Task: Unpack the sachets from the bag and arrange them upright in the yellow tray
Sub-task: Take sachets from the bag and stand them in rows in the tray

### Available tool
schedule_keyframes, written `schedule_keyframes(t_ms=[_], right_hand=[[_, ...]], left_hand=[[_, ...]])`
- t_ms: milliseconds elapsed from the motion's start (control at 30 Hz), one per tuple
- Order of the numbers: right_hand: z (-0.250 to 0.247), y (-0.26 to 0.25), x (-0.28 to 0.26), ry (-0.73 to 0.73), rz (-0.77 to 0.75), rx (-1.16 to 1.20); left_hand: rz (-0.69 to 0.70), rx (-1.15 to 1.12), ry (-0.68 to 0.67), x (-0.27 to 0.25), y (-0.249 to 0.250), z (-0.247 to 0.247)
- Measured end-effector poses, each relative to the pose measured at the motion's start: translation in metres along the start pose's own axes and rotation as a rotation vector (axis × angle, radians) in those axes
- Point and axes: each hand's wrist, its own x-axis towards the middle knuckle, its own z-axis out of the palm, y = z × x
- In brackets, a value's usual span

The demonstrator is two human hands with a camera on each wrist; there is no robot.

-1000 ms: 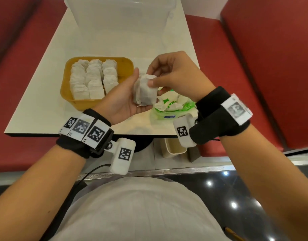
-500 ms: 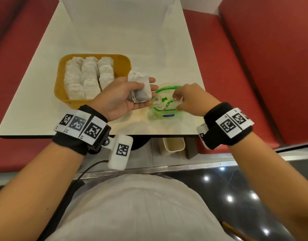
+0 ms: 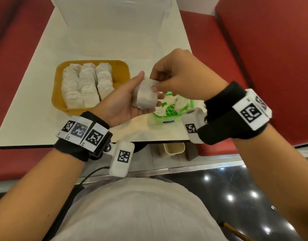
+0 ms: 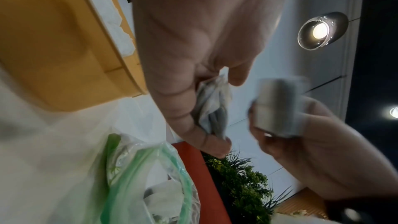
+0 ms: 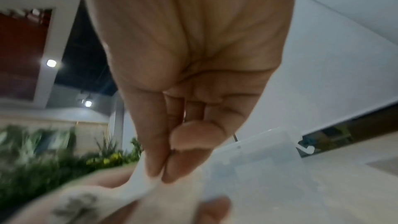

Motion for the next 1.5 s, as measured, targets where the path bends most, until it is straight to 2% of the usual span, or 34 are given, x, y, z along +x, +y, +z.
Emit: schedule_keyframes(t_ms=[133, 300, 433, 700, 867, 1000, 1267, 1500], right_hand=[[0.017, 0.005, 0.024, 0.098, 0.031, -0.116], [0.023, -0.001, 0.034, 0.134, 0.053, 0.045], [0.03, -0.008, 0.045, 0.091, 0.073, 0.092], [0.04, -0.015, 0.062, 0.097, 0.099, 0.221], [0.05, -0.022, 0.069, 0.13, 0.094, 0.232], [0.052, -0.026, 0.076, 0.146, 0.081, 0.213], [0.027, -0.022, 0.108, 0.238, 0.051, 0.015], [0.05, -0.004, 0.15, 0.082, 0.081, -0.307]], left_hand=[[0.036, 0.061, -0.085, -0.01, 0.005, -0.004], [0.066, 0.19, -0.053, -0.016, 0.011, -0.025], [0.071, 0.261, -0.06, -0.022, 0.019, -0.037], [0.031, 0.114, -0.031, -0.033, 0.029, -0.06], [0.064, 0.15, 0.008, -0.038, 0.03, -0.076], [0.066, 0.065, 0.039, -0.043, 0.034, -0.088], [0.226, 0.054, 0.333, -0.061, 0.052, -0.152], [0.249, 0.037, 0.401, -0.069, 0.044, -0.17]])
